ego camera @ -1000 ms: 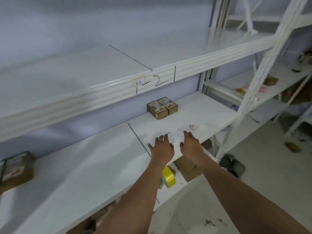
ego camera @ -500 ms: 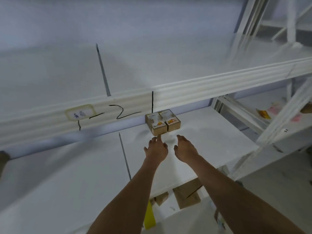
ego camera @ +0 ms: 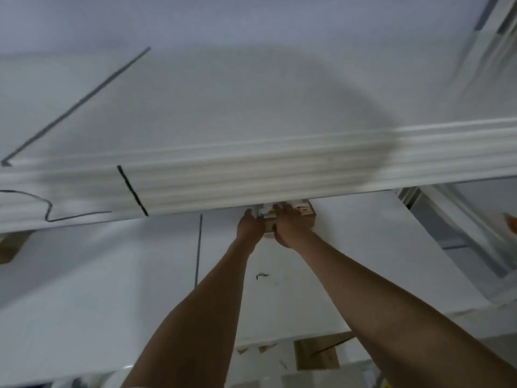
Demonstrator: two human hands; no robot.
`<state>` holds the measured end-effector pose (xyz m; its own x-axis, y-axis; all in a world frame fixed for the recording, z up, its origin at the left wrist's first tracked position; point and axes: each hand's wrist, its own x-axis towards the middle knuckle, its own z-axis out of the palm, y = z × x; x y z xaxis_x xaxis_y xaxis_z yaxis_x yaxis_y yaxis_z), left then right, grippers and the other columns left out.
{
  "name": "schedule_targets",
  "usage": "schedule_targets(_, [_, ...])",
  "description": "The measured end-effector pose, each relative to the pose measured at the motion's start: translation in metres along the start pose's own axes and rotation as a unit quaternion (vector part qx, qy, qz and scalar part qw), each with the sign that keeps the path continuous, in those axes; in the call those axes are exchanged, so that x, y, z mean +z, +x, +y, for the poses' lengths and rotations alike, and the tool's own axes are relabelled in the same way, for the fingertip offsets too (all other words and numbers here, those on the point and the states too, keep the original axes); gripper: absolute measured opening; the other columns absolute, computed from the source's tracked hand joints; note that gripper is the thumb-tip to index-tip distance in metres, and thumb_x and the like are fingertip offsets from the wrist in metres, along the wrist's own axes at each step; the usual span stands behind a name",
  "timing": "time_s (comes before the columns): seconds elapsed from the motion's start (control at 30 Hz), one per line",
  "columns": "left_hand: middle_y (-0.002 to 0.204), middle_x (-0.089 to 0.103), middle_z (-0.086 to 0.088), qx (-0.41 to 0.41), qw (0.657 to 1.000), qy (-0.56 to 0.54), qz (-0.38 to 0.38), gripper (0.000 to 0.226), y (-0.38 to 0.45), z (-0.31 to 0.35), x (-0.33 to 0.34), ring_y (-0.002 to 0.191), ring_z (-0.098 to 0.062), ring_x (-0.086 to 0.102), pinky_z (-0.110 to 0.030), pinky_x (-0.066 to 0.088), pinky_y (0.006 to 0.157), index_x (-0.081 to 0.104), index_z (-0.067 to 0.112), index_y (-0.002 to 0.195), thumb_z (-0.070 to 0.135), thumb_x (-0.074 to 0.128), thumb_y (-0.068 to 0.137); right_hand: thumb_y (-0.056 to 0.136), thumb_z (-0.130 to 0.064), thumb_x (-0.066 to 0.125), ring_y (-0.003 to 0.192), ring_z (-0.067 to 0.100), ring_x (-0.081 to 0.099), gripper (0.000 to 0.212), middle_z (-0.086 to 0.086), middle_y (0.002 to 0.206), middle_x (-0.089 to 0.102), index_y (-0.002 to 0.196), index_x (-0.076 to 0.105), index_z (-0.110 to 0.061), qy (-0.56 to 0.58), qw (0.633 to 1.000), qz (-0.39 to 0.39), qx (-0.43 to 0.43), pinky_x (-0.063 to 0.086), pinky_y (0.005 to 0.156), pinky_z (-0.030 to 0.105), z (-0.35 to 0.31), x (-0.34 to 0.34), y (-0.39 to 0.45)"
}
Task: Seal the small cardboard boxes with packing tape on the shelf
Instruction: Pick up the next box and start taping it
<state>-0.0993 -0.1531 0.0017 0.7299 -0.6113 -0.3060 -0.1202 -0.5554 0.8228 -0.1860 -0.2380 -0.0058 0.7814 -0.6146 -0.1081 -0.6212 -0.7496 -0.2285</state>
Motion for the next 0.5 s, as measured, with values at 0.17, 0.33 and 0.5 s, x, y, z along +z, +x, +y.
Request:
schedule_targets(0.17, [0.156,0.037,-0.012,-0.051,0.991,-0.124,-0.013,0.057,0.010,-0.006,0.019,0.138,-0.030,0.040,-0.033,0.036,0.104,0.024,0.009,0.156,0.019,0.045,0.103,0.096,-0.037,0.057,0.154,0.031,0.006,0.084,0.014,0.166,0.002,0.159,0.007,-0.011,-0.062,0.997,-0.026,-0.033,0.008,0.124,0.049,0.009,0.023,0.031])
schedule_targets(0.33, [0.152,0.043,-0.010,-0.081,0.970,-0.228,-0.031,0.073,0.018,-0.018,0.023,0.129,-0.029,0.046,-0.034,0.038,0.101,0.025,0.013,0.156,0.023,0.059,0.092,0.098,-0.051,0.048,0.153,0.030,0.009,0.086,0.013,0.166,0.007,0.159,0.005,-0.009,-0.088,0.994,-0.038,-0.044,0.005,0.124,0.049,0.016,0.047,0.041])
schedule_targets(0.5, [0.137,0.054,-0.014,-0.147,0.950,-0.274,-0.015,0.041,0.026,-0.037,0.024,0.120,-0.032,0.056,-0.039,0.046,0.095,0.047,0.012,0.142,0.019,0.044,0.101,0.097,-0.043,0.052,0.145,0.037,0.024,0.067,0.019,0.154,0.030,0.147,0.031,-0.004,-0.063,0.996,0.013,-0.066,0.027,0.118,0.049,0.008,0.054,0.014])
